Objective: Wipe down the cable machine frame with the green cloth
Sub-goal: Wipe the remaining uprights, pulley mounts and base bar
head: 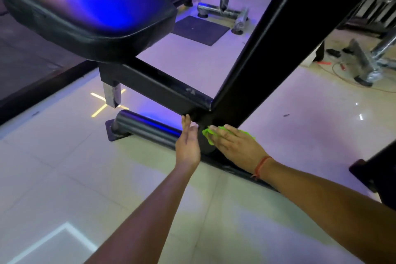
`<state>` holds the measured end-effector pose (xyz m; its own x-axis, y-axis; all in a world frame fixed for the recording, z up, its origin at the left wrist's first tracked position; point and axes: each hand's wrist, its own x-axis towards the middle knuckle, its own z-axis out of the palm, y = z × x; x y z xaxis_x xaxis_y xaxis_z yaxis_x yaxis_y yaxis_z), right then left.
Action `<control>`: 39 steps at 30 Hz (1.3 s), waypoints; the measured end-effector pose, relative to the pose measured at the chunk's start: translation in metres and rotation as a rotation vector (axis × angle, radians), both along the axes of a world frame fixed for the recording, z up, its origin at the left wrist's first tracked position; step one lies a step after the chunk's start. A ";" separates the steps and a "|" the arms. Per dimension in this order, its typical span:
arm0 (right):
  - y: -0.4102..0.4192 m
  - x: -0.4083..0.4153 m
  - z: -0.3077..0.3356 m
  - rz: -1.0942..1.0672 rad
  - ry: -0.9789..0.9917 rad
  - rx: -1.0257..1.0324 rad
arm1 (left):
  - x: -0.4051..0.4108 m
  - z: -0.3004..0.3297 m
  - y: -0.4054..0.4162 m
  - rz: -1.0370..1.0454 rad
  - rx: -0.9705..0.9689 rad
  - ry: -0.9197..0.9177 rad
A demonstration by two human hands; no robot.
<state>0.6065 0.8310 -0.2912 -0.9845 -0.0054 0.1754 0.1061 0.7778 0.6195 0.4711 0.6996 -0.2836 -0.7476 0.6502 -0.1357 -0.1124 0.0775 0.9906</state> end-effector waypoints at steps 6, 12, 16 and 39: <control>-0.011 -0.031 -0.041 -0.086 -0.370 -0.177 | -0.021 -0.022 -0.015 0.017 -0.236 -0.022; -0.013 -0.063 -0.080 -0.101 -0.502 -0.189 | -0.069 -0.055 -0.035 -0.014 -0.529 0.001; -0.026 -0.113 -0.109 -0.067 -0.492 -0.219 | -0.098 -0.084 -0.038 -0.093 -0.507 0.400; -0.060 -0.254 -0.117 -0.110 -0.354 -0.362 | -0.261 -0.122 -0.056 -0.440 -0.747 0.996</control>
